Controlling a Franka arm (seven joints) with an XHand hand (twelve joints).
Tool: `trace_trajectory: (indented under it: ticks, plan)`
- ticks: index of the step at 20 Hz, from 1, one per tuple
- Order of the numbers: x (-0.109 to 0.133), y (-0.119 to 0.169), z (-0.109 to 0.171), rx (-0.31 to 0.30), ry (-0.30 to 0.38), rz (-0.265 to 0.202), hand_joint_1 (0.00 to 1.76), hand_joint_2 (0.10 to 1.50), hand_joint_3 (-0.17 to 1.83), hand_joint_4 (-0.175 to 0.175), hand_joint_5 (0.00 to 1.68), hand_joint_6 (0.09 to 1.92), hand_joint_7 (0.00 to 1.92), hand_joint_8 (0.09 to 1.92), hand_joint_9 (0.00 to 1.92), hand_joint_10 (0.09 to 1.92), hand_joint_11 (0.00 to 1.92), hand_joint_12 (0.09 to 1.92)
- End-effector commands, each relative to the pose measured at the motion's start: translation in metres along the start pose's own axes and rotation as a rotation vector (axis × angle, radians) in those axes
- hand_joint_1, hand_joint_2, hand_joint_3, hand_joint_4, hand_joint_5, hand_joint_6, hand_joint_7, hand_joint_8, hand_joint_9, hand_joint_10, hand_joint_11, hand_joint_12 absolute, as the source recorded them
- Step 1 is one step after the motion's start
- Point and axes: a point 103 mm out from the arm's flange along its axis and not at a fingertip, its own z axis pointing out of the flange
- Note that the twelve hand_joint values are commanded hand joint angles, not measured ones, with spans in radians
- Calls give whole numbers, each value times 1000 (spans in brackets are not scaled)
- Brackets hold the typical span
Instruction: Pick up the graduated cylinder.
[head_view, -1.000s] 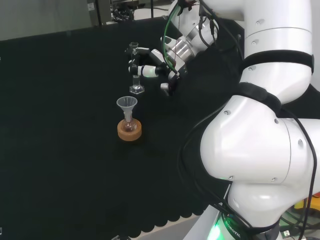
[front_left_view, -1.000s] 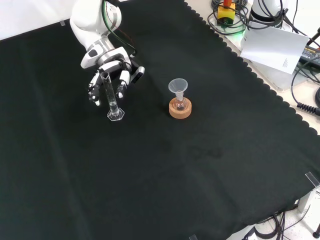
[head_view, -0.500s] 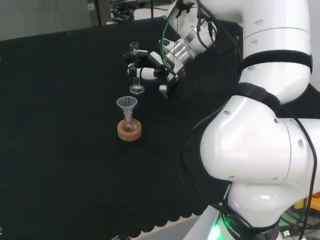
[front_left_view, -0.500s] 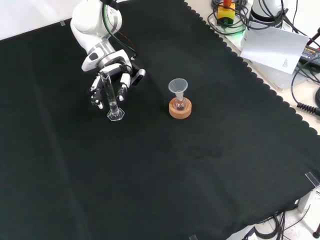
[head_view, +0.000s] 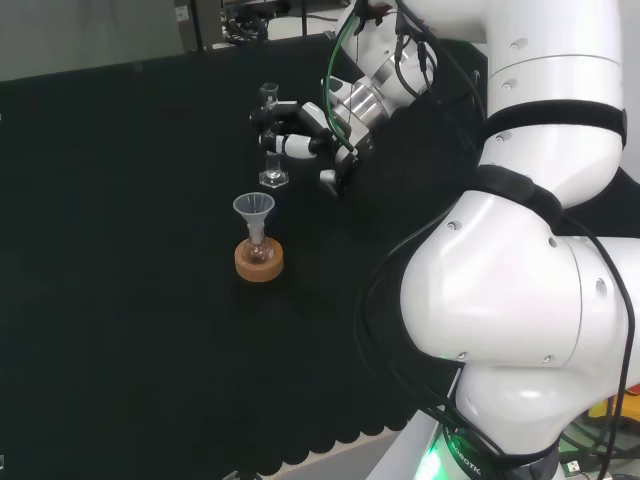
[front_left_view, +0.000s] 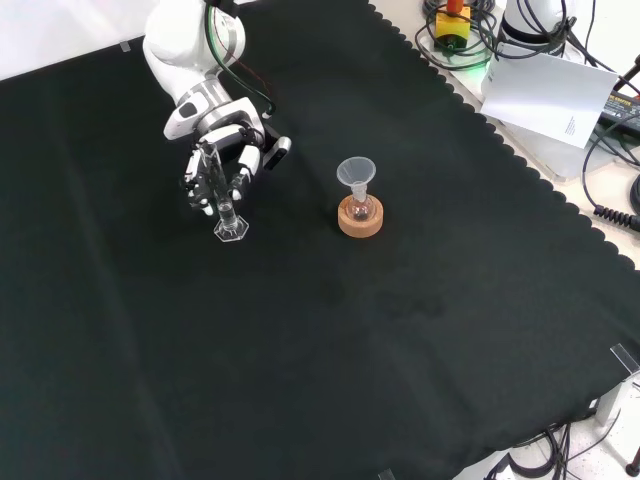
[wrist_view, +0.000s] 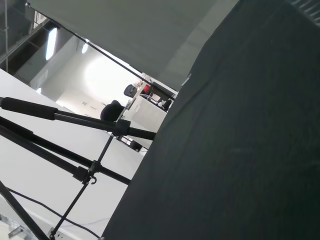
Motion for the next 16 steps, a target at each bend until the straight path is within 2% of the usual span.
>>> trace_trajectory:
  ticks: [1, 4, 6, 7, 10, 16]
  plan:
    - [1, 0, -3, 1, -56, 18, 1132, 1118, -23, -93, 974, 946, 935, 590, 1226, 239, 1148, 847]
    - [4, 1, -4, 7, -110, 37, 1143, 1115, -4, -125, 986, 984, 1041, 531, 1307, 154, 1195, 792]
    - [7, 2, -6, 19, -159, 46, 1217, 1113, 5, -159, 972, 1001, 1010, 838, 1339, 124, 1212, 776]
    - [8, 3, -8, 25, -186, 51, 1237, 1113, 3, -168, 973, 1001, 1002, 919, 1353, 115, 1217, 776]
    - [13, 3, -14, 55, -257, 50, 1257, 1110, 0, -175, 981, 995, 1001, 985, 1381, 108, 1225, 776]
    - [26, -3, -29, 98, -343, 32, 1267, 1091, -3, -175, 1023, 930, 1044, 925, 1426, 87, 1257, 759]
